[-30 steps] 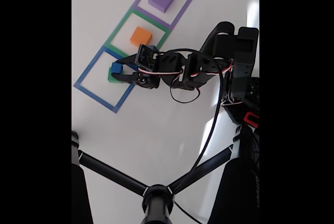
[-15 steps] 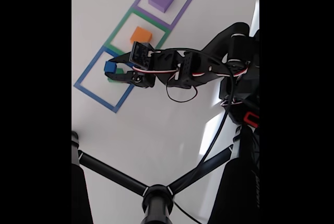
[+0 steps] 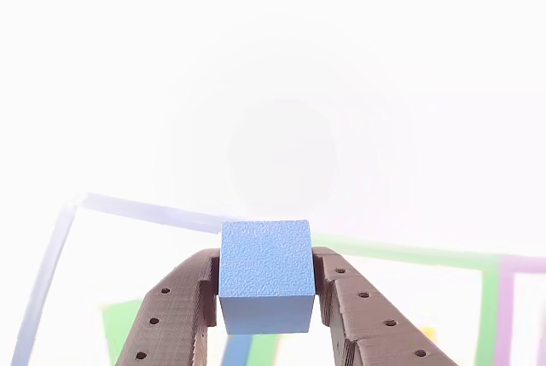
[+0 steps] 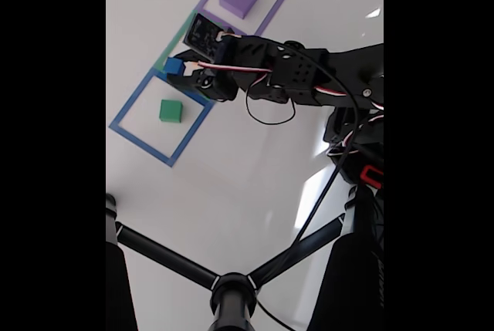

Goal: Tower of hanoi

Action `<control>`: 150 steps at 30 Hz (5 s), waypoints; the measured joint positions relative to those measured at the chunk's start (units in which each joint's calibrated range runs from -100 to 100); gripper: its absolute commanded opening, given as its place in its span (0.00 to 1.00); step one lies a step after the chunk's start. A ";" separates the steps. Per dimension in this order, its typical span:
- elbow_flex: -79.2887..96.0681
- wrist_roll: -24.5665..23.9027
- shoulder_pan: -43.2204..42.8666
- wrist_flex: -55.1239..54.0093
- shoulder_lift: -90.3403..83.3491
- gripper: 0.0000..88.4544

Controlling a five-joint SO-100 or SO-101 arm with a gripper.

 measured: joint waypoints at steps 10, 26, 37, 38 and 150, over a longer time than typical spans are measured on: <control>-27.59 0.59 8.68 46.23 -9.46 0.01; -64.14 0.59 22.92 82.10 -6.75 0.01; -58.31 0.59 29.64 80.90 -8.70 0.01; -55.87 0.59 30.21 78.89 -9.20 0.01; 2.18 0.59 31.27 -42.30 33.01 0.18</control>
